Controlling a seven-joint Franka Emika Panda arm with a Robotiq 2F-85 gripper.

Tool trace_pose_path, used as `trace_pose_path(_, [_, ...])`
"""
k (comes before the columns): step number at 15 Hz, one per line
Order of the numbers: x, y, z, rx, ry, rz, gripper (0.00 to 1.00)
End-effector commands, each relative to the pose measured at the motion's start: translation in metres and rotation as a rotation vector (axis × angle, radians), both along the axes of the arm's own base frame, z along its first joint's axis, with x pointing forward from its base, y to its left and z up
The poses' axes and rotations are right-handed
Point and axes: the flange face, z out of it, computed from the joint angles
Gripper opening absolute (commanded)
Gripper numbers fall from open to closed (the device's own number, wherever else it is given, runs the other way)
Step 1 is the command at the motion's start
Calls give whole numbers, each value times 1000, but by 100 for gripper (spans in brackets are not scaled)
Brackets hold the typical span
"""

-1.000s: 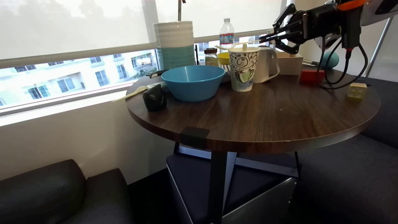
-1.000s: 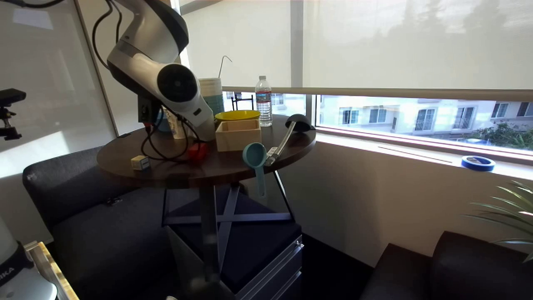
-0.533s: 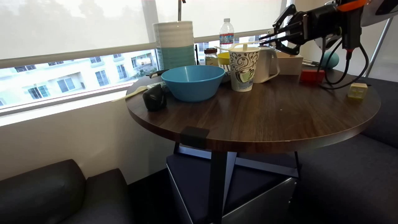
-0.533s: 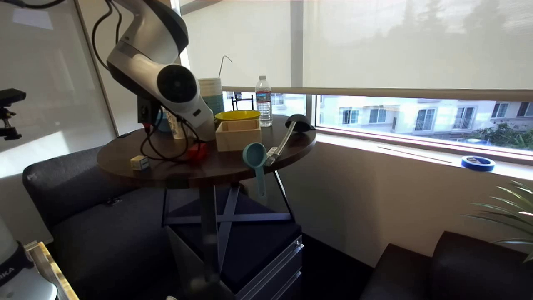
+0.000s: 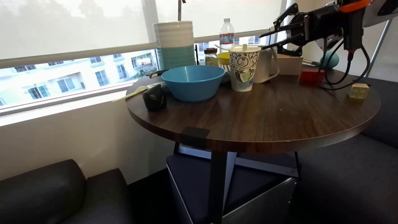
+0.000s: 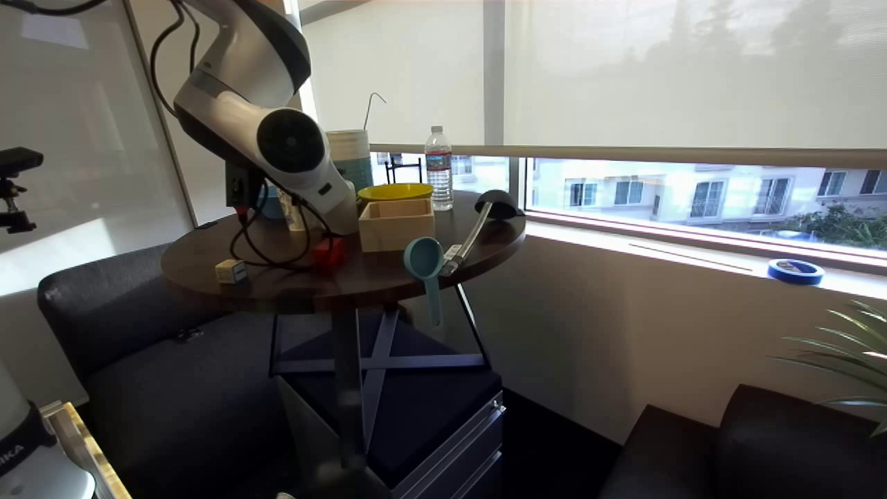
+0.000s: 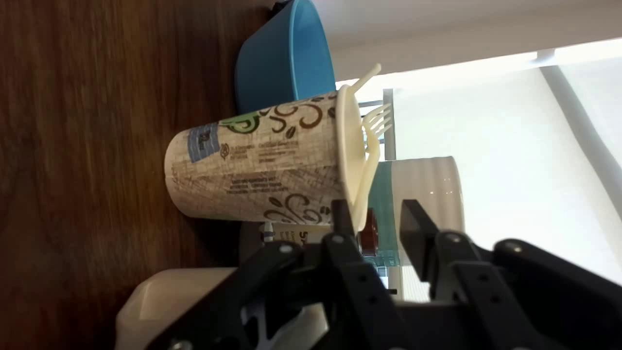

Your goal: Lay the fork and spoon over the cup

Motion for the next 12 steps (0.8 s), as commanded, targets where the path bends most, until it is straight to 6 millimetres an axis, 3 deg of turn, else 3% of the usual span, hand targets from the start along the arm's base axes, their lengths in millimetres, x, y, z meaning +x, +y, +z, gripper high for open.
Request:
trace_pose_path(1, [-9, 2, 0, -28, -3, 5, 64])
trace_pose_path(6, [-10, 0, 6, -55, -8, 19, 98])
trace_pose_path(12, [-21, -12, 45, -293, -40, 122, 100])
